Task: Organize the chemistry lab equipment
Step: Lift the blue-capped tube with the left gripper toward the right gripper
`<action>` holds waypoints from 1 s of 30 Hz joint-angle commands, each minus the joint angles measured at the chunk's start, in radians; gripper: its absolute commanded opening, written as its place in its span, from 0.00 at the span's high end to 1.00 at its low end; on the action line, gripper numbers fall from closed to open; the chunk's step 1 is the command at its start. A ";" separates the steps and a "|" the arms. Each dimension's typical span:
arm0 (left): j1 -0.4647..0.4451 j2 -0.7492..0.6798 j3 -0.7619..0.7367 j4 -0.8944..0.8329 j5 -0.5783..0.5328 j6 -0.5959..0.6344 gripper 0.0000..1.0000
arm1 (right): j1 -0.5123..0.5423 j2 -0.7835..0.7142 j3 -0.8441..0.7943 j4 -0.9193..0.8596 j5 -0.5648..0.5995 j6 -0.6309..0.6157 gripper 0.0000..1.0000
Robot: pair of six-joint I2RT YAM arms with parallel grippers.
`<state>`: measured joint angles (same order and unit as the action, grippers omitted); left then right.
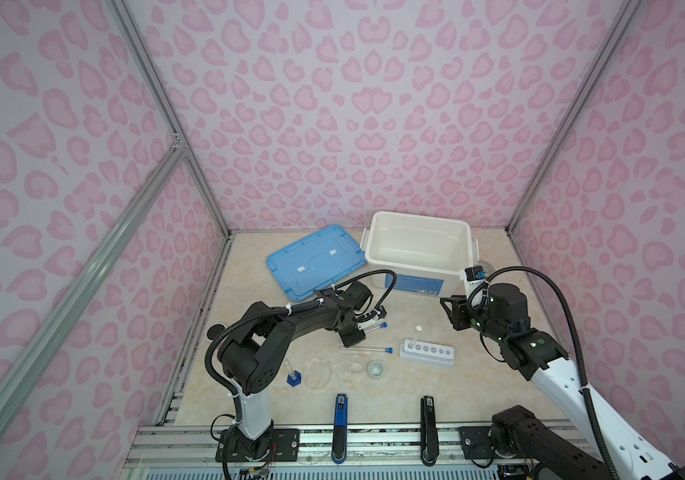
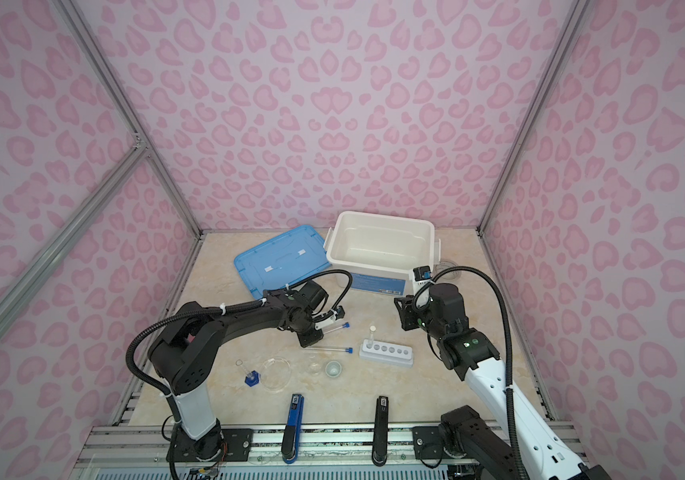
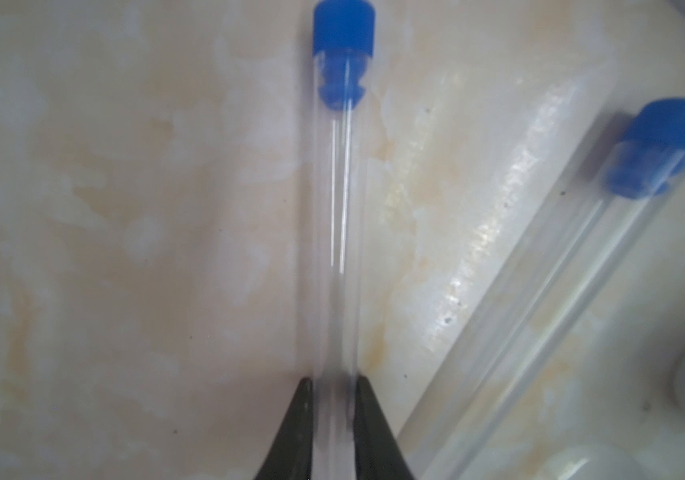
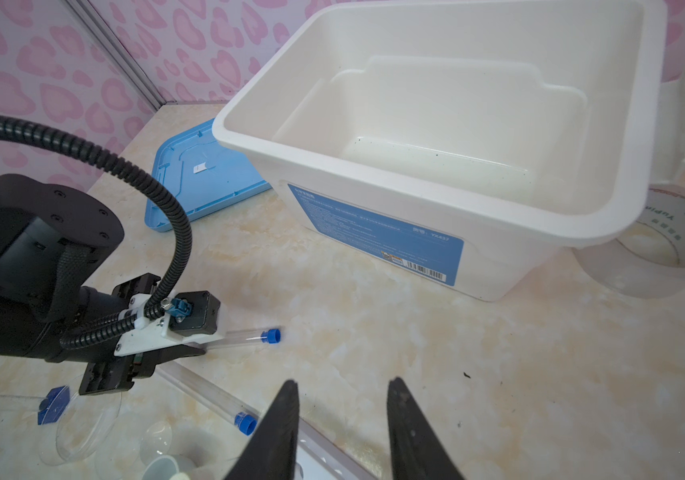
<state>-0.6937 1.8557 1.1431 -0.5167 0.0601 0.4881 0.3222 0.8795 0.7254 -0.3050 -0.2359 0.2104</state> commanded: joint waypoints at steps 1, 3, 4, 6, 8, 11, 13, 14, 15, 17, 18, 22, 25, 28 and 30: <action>0.002 -0.004 -0.010 -0.005 -0.015 -0.008 0.84 | 0.001 -0.004 -0.002 0.011 -0.002 0.008 0.63; 0.002 -0.020 -0.008 -0.003 -0.012 -0.009 0.85 | 0.000 -0.004 0.001 0.006 -0.005 0.010 0.63; 0.003 -0.027 -0.007 -0.001 -0.010 -0.009 0.85 | 0.000 -0.004 0.005 0.005 -0.008 0.013 0.63; 0.006 -0.048 -0.005 0.004 0.002 -0.012 0.85 | 0.000 -0.006 0.006 0.003 -0.013 0.016 0.63; 0.010 -0.066 -0.003 0.009 0.012 -0.015 0.86 | 0.000 -0.008 0.009 0.000 -0.023 0.019 0.62; 0.011 -0.084 0.008 0.019 0.029 -0.020 0.86 | 0.000 -0.003 0.012 0.004 -0.051 0.030 0.62; 0.013 -0.099 0.012 0.024 0.036 -0.019 0.86 | 0.001 0.001 0.021 -0.003 -0.065 0.036 0.62; 0.014 -0.111 0.014 0.026 0.039 -0.019 0.86 | 0.001 0.001 0.027 -0.013 -0.072 0.036 0.61; 0.014 -0.126 0.015 0.025 0.046 -0.019 0.86 | 0.000 0.003 0.034 -0.022 -0.075 0.035 0.61; 0.014 -0.158 0.011 0.027 0.067 -0.022 0.86 | 0.001 0.004 0.056 -0.043 -0.079 0.029 0.61; 0.015 -0.179 0.008 0.031 0.075 -0.026 0.86 | 0.002 0.005 0.068 -0.055 -0.083 0.024 0.61; 0.016 -0.254 0.003 0.036 0.094 -0.038 0.86 | 0.003 0.020 0.112 -0.088 -0.111 0.016 0.59; 0.016 -0.315 0.004 0.042 0.119 -0.050 0.86 | 0.021 0.034 0.138 -0.102 -0.128 0.014 0.59; 0.016 -0.373 0.011 0.043 0.141 -0.067 0.86 | 0.055 0.045 0.159 -0.116 -0.149 0.001 0.58; 0.016 -0.419 0.004 0.052 0.153 -0.078 0.87 | 0.091 0.069 0.196 -0.154 -0.174 -0.019 0.58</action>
<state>-0.6800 1.4899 1.1469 -0.4950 0.1699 0.4366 0.3832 0.9279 0.8902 -0.4164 -0.3653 0.2195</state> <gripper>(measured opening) 0.181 0.423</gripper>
